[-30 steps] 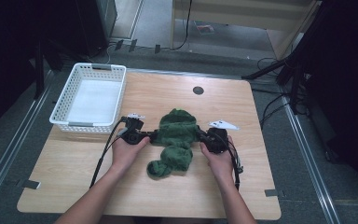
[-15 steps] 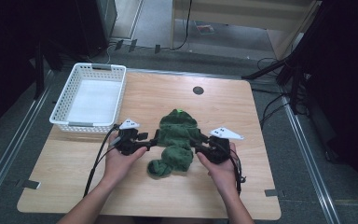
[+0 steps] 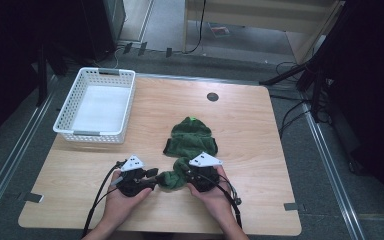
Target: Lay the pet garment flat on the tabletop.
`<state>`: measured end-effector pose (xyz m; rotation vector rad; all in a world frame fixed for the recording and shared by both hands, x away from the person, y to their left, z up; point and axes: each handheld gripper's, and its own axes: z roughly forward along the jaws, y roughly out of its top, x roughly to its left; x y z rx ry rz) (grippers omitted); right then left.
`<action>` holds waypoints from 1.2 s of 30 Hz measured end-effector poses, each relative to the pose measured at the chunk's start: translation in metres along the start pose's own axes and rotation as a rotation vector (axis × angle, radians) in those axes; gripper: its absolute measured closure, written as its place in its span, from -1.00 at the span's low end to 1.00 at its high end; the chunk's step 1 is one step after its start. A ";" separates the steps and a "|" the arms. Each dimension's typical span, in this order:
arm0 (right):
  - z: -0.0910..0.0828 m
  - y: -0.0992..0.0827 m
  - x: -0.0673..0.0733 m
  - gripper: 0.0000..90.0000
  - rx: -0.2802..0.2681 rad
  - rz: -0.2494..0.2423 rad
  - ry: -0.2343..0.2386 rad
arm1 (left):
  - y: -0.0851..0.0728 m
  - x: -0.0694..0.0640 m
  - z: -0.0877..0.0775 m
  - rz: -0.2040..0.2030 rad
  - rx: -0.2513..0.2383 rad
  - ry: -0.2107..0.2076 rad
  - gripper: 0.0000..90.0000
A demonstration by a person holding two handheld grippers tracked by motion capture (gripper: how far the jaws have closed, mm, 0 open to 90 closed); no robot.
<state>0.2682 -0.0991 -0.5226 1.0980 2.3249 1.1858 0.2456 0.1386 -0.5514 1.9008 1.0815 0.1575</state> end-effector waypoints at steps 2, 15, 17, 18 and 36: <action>-0.010 0.001 -0.005 0.92 -0.057 0.049 0.009 | -0.001 -0.002 0.001 0.015 0.014 -0.006 0.56; -0.105 -0.065 -0.092 0.46 -0.193 0.479 -0.229 | 0.002 0.004 -0.009 -0.033 -0.052 0.005 0.57; -0.118 -0.069 -0.099 0.37 -0.220 0.422 -0.233 | 0.007 0.001 -0.016 -0.043 -0.089 -0.005 0.28; -0.121 -0.068 -0.098 0.31 -0.229 0.377 -0.231 | 0.010 -0.003 -0.017 -0.039 -0.102 -0.003 0.16; -0.066 -0.073 -0.062 0.70 0.088 -0.006 -0.139 | 0.003 -0.039 0.016 0.118 0.084 0.111 0.56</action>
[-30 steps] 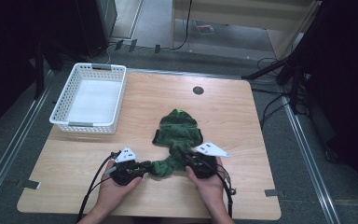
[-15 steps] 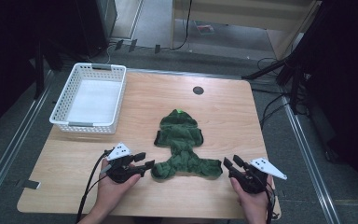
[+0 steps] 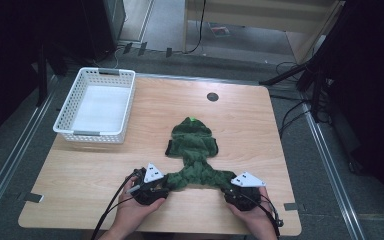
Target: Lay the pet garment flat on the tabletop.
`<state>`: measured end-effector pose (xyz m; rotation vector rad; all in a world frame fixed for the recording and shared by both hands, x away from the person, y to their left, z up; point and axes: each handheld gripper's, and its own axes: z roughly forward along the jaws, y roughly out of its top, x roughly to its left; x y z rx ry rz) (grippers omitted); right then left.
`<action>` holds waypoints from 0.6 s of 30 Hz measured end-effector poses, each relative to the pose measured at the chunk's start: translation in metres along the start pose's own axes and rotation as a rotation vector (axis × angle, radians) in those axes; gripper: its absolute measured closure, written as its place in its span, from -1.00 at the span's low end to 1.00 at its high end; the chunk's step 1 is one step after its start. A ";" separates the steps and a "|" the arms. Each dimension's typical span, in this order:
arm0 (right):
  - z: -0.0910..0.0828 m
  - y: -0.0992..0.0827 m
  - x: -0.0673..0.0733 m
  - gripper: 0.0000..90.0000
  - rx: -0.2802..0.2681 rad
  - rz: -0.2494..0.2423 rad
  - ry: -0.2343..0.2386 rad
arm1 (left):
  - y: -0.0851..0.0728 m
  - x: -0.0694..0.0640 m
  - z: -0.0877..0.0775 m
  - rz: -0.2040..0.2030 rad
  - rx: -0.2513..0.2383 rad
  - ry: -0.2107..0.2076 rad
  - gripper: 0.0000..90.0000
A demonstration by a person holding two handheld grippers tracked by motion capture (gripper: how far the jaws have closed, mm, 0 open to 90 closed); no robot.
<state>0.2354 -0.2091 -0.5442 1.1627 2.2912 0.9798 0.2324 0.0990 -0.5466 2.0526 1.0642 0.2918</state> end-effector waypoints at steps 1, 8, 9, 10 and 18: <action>0.002 0.003 -0.002 0.82 0.000 0.005 -0.004 | 0.003 0.004 -0.001 -0.001 0.002 -0.011 0.70; 0.011 0.071 -0.026 0.94 -0.117 0.073 -0.027 | 0.072 0.059 -0.012 -0.118 -0.094 0.011 0.93; 0.014 0.089 -0.031 0.94 -0.136 0.094 -0.025 | 0.087 0.068 -0.014 -0.139 -0.101 0.022 0.94; 0.018 0.108 -0.036 0.94 -0.148 0.105 -0.028 | 0.103 0.077 -0.015 -0.145 -0.110 0.045 0.94; 0.025 0.240 -0.064 0.94 -0.291 0.187 -0.019 | 0.191 0.134 -0.049 -0.263 -0.274 0.081 0.93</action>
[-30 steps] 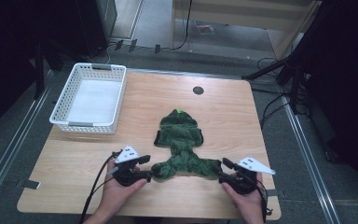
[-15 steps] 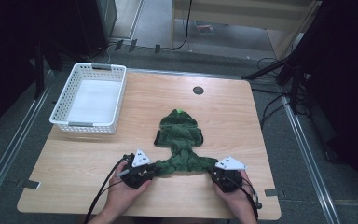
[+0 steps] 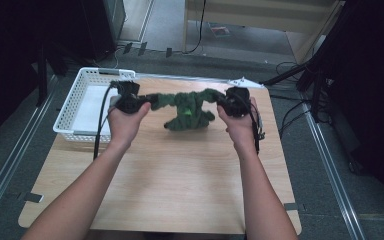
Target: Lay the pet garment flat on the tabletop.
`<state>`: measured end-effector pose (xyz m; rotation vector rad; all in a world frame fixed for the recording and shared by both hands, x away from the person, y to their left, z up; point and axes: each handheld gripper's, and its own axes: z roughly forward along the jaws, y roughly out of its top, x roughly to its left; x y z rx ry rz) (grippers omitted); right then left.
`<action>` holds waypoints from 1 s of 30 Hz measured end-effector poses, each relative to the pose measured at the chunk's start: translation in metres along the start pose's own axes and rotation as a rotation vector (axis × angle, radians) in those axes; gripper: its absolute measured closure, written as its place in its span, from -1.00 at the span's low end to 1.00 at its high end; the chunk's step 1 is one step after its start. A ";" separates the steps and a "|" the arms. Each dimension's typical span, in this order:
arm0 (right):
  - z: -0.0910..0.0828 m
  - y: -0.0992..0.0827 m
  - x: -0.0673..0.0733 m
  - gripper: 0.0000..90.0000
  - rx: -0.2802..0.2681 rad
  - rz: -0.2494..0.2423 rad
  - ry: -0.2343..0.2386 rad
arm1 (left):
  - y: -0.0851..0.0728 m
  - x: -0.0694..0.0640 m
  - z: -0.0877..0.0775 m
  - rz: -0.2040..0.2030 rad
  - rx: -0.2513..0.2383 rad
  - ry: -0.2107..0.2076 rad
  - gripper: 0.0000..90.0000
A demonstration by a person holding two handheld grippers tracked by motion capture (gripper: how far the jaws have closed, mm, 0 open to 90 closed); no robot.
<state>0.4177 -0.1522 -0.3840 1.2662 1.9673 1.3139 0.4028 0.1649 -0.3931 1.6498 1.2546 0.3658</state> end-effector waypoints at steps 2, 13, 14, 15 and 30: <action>-0.011 0.006 0.006 0.93 -0.037 -0.025 0.020 | -0.002 -0.003 -0.014 0.058 -0.020 -0.013 0.93; -0.079 -0.154 0.030 0.91 0.180 -0.074 0.101 | -0.161 -0.023 -0.065 0.111 0.139 -0.144 0.91; -0.082 -0.170 0.032 0.91 0.207 -0.071 0.105 | -0.175 -0.024 -0.065 0.108 0.166 -0.155 0.91; -0.085 -0.184 0.033 0.91 0.235 -0.072 0.107 | -0.188 -0.024 -0.066 0.106 0.188 -0.165 0.91; -0.110 -0.205 0.025 0.17 0.170 0.000 0.287 | -0.215 -0.019 -0.068 0.059 0.207 -0.211 -0.03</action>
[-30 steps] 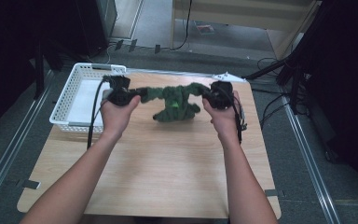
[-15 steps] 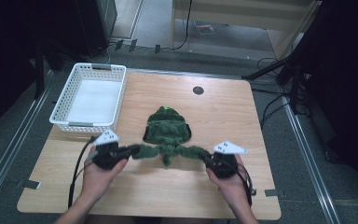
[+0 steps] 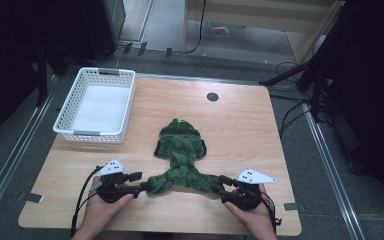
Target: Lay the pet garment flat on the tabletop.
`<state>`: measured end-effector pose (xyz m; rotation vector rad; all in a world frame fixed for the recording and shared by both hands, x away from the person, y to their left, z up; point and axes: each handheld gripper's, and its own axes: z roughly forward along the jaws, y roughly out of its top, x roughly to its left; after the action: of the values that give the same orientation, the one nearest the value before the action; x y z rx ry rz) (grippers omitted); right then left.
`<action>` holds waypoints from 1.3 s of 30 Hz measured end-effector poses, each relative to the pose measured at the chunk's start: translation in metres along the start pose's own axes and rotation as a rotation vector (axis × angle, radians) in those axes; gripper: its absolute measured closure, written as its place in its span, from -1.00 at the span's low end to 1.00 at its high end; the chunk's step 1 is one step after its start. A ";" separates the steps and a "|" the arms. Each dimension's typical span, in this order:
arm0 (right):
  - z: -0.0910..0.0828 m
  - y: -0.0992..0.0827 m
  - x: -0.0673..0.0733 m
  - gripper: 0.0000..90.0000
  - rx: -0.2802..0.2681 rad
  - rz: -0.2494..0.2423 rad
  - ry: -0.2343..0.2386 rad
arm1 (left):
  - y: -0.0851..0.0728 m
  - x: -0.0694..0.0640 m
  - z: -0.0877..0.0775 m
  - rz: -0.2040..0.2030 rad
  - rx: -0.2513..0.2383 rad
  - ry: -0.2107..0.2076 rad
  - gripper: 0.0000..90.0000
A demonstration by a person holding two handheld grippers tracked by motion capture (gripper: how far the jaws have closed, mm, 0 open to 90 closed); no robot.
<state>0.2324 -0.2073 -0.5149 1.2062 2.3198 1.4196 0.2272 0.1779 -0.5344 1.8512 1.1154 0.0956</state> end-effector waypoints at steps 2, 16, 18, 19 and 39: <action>0.007 0.002 0.001 0.33 0.019 -0.006 -0.034 | -0.002 -0.005 0.008 0.028 0.035 0.013 0.05; 0.018 0.008 0.005 0.25 0.072 -0.108 -0.028 | 0.002 0.009 0.001 0.024 -0.003 0.030 0.15; 0.023 0.028 -0.003 0.25 0.020 -0.108 -0.068 | 0.014 0.012 0.004 0.013 -0.035 0.052 0.08; 0.028 0.039 -0.008 0.22 -0.004 -0.102 -0.091 | 0.021 0.013 0.007 0.003 -0.045 0.077 0.05; 0.182 0.120 -0.063 0.74 0.191 -0.025 -0.259 | 0.065 0.032 0.074 -0.058 0.024 0.213 0.79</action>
<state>0.4330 -0.1028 -0.5313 1.3167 2.3174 0.9830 0.3239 0.1422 -0.5389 1.8603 1.3206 0.2513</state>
